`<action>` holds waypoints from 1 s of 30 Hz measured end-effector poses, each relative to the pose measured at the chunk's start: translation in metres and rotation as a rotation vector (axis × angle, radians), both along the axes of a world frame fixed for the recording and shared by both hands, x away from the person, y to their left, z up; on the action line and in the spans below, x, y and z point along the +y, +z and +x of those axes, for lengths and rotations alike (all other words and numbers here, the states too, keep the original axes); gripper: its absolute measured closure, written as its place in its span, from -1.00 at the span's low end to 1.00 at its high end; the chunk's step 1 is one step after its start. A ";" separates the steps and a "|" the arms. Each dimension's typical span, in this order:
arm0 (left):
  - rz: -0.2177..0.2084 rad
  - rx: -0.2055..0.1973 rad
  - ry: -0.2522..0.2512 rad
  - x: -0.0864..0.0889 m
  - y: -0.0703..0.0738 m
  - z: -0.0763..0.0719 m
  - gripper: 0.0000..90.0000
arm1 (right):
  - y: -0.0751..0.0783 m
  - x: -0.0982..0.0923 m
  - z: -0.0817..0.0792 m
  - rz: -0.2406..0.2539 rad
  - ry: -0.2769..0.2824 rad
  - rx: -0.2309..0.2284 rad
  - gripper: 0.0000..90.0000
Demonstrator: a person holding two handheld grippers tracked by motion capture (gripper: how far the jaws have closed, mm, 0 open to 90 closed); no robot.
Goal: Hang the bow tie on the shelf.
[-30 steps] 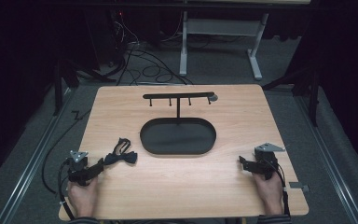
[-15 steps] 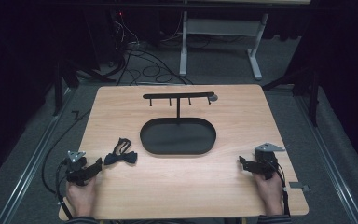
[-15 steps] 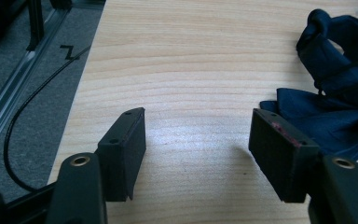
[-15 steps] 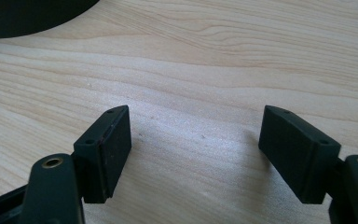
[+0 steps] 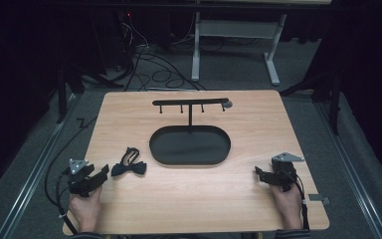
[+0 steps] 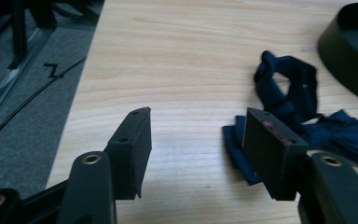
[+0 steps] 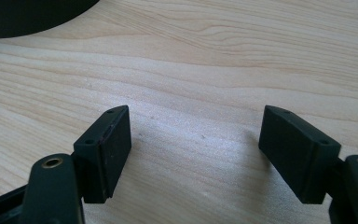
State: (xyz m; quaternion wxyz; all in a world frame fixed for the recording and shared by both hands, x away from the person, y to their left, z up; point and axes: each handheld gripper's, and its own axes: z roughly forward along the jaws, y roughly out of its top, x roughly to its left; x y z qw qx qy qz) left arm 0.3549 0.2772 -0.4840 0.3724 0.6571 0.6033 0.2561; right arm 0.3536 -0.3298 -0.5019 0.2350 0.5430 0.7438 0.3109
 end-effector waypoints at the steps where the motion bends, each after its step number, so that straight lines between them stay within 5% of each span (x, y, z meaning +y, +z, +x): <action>1: 0.003 0.001 -0.020 -0.003 0.003 0.001 -0.02 | 0.000 0.000 0.000 0.000 0.000 0.000 -0.41; 16: 0.017 -0.020 -0.107 -0.019 0.021 0.015 0.10 | 0.000 0.000 0.000 0.001 0.000 0.000 -0.41; 30: 0.059 0.025 -0.178 -0.038 0.027 0.043 0.15 | 0.000 0.000 0.000 0.003 -0.001 0.000 -0.41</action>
